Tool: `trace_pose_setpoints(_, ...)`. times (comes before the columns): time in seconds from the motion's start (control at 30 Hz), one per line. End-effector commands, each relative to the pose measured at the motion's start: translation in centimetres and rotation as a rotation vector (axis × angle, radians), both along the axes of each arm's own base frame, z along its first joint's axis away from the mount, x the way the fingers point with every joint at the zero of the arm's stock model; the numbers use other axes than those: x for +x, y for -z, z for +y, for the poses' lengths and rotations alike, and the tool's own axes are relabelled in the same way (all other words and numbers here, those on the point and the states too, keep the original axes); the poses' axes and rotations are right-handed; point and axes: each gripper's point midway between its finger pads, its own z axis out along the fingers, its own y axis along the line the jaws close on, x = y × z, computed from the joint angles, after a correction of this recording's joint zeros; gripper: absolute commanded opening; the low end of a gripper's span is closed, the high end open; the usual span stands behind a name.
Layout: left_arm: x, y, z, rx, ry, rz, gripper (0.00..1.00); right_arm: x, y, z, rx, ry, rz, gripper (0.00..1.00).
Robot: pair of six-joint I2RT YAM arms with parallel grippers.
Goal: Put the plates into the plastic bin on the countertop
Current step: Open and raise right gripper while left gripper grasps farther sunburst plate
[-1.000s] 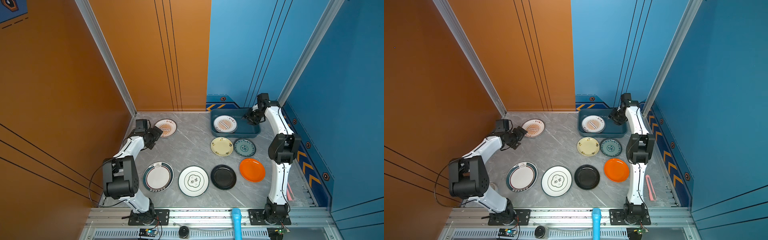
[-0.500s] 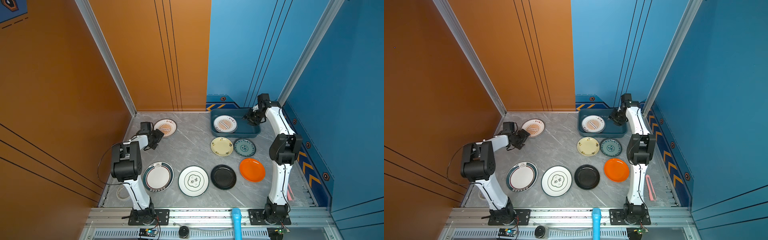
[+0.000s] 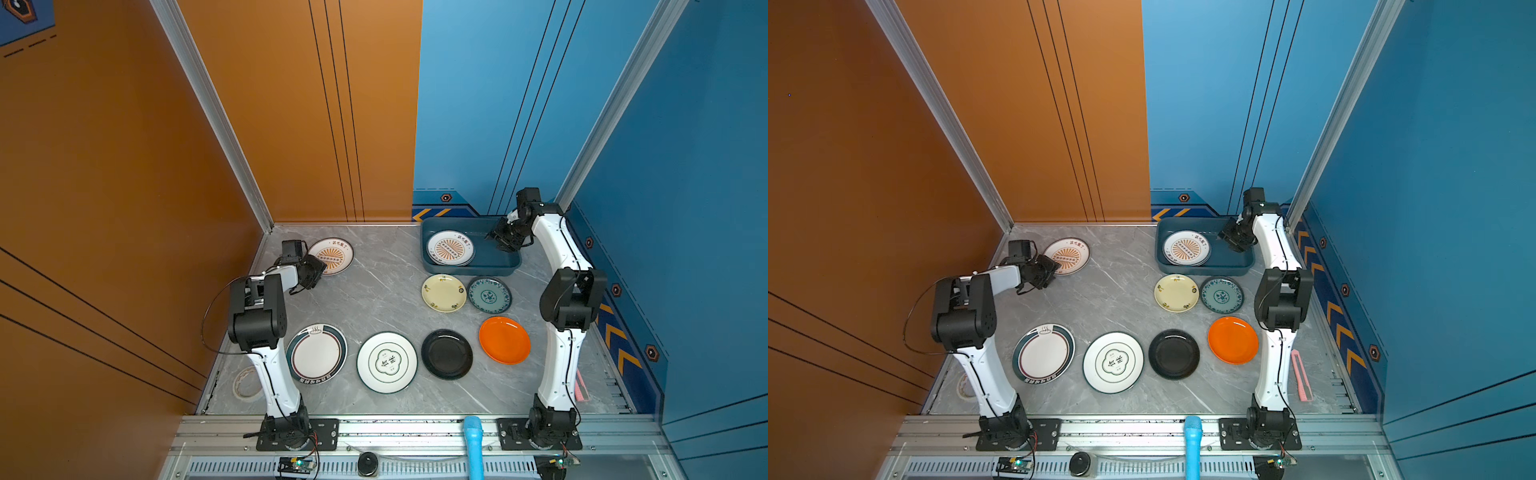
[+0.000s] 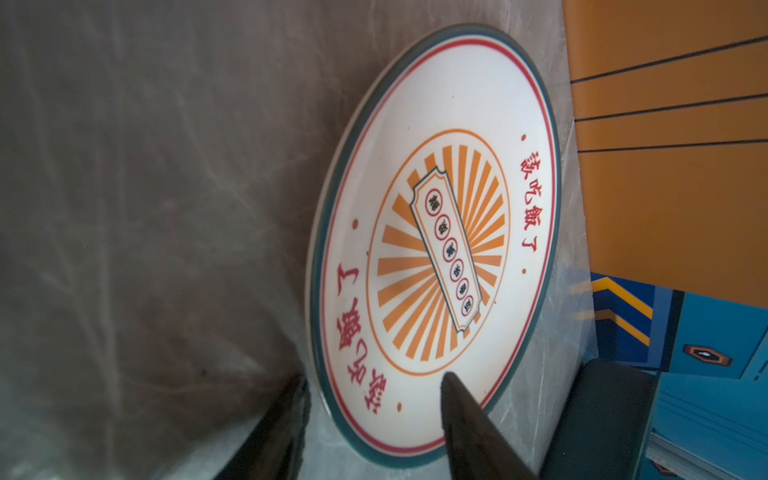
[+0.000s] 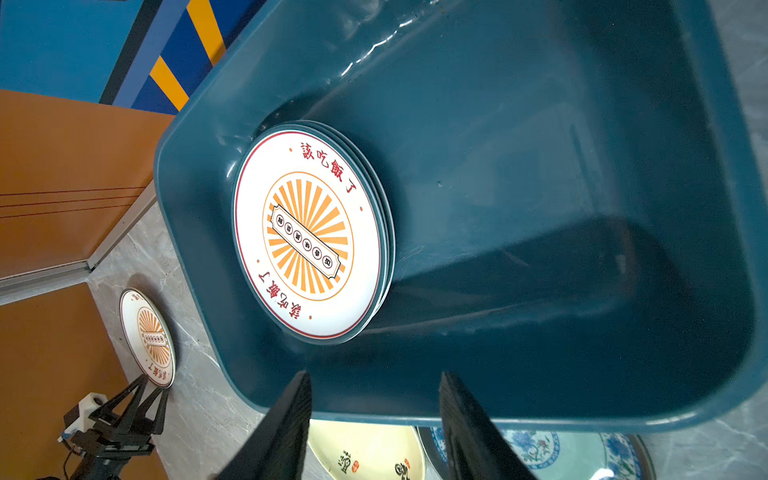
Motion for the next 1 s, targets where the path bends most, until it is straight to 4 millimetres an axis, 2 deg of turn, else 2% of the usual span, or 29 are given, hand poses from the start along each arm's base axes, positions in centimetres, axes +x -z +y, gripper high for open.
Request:
trace_pose_setpoints(0.0,-0.6,2.6,0.2,-0.030,-0.017,0.060,0.48,-0.3,-1.4,-0.5,-0.016,0.002,-0.027,0.53)
trace_pose_setpoints(0.13,-0.3,3.1,0.3,-0.044,-0.027,0.060,0.43,-0.3,-1.4,-0.6,-0.014,0.005,-0.027,0.53)
trace_pose_setpoints(0.3,0.0,3.5,0.2,-0.061,-0.033,0.054,0.32,-0.3,-1.4,-0.7,-0.014,0.009,-0.025,0.53)
trace_pose_setpoints(0.47,0.2,3.5,0.3,-0.075,-0.042,0.033,0.17,-0.3,-1.3,-0.9,-0.011,0.011,-0.023,0.53)
trace_pose_setpoints(0.6,0.1,3.3,0.2,-0.077,-0.040,0.029,0.13,-0.3,-1.4,-1.0,-0.012,0.011,-0.026,0.53)
trace_pose_setpoints(0.73,0.0,2.9,0.0,-0.081,-0.024,0.016,0.03,-0.3,-1.6,-1.2,-0.011,0.014,-0.030,0.53)
trace_pose_setpoints(0.97,-0.5,2.0,-0.4,-0.091,-0.008,-0.017,0.00,-0.3,-2.2,-1.4,-0.007,0.016,-0.043,0.53)
